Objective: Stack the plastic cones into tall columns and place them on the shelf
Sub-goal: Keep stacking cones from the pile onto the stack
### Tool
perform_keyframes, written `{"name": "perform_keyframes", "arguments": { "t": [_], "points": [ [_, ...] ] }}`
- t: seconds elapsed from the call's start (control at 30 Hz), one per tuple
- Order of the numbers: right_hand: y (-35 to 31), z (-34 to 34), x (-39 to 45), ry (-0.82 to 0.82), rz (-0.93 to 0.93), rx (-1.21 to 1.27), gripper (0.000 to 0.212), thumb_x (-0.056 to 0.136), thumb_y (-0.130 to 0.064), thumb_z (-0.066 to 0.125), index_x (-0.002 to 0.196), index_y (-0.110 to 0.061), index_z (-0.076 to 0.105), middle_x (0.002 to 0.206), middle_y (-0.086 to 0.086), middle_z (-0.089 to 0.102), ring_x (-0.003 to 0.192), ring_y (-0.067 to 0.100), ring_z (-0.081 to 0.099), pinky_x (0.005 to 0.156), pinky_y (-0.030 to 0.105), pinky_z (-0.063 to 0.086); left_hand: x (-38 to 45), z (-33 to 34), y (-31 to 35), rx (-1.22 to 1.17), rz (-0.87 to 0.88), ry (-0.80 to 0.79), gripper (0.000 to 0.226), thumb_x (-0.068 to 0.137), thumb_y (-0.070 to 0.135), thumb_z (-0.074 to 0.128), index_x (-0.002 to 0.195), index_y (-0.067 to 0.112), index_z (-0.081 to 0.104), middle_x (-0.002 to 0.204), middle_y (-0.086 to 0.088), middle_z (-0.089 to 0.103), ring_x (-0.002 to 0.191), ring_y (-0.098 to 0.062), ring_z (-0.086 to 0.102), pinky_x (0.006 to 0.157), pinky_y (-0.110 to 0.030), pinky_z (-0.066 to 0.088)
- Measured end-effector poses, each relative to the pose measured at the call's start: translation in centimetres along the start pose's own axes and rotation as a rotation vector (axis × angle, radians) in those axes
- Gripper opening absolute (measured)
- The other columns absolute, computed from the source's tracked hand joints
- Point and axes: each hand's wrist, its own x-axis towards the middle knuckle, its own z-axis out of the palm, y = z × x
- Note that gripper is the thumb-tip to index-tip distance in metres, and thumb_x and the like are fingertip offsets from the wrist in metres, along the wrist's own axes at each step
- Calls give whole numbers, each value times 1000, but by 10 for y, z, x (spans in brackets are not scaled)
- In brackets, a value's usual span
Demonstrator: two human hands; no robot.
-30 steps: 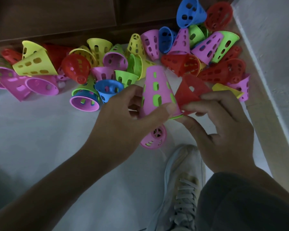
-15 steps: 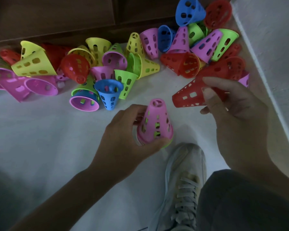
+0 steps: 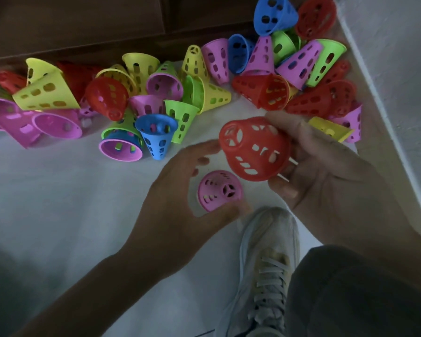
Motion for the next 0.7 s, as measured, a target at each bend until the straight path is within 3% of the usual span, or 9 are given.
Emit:
{"name": "perform_keyframes", "arguments": {
  "t": [0.1,0.17,0.27,0.43,0.53,0.63,0.7],
  "points": [
    [4,9,-7,-78,46,53,36,92,-31,49,103,-14,79,101,3,74,78,13,69,49,18,50,4,-5,16,-119,44,38,74,78,65,65,143,43,39,137,25,52,128,-3,53,96,-19,50],
    [8,11,-8,-107,67,49,36,92,-33,50,107,-15,78,106,4,74,83,15,69,52,19,51,8,-5,23,-179,55,52,68,83,58,63,145,37,42,139,20,54,128,0,53,92,-11,49],
    [13,12,-7,-111,71,-11,35,89,-39,56,110,-21,77,110,2,74,85,13,69,56,22,51,10,-3,29,-211,46,79,53,88,52,59,137,41,44,125,23,59,119,9,55,84,0,45],
    [13,6,-4,142,-3,-347,39,90,-48,49,122,-31,64,112,-3,74,96,14,72,62,32,50,6,-2,18,-184,-26,52,51,86,60,56,133,42,51,122,24,64,115,7,60,83,-9,52],
    [12,-4,3,216,-46,-364,29,99,-40,48,122,-29,62,115,-3,73,102,18,71,68,36,50,4,1,7,-69,-87,-34,53,80,71,54,131,54,49,122,26,61,117,6,56,92,-17,51],
    [11,-12,8,262,-45,-392,24,105,-30,45,121,-27,63,115,-3,73,102,18,71,69,33,51,3,8,-1,31,-104,-127,50,76,77,54,124,65,43,118,41,50,121,12,44,93,-3,37],
    [12,-15,11,279,-54,-408,23,105,-29,46,120,-25,63,114,-3,73,102,17,71,69,31,53,3,12,-5,79,-102,-171,57,77,80,55,129,61,41,116,47,43,123,14,40,92,1,32]
  ]
}}
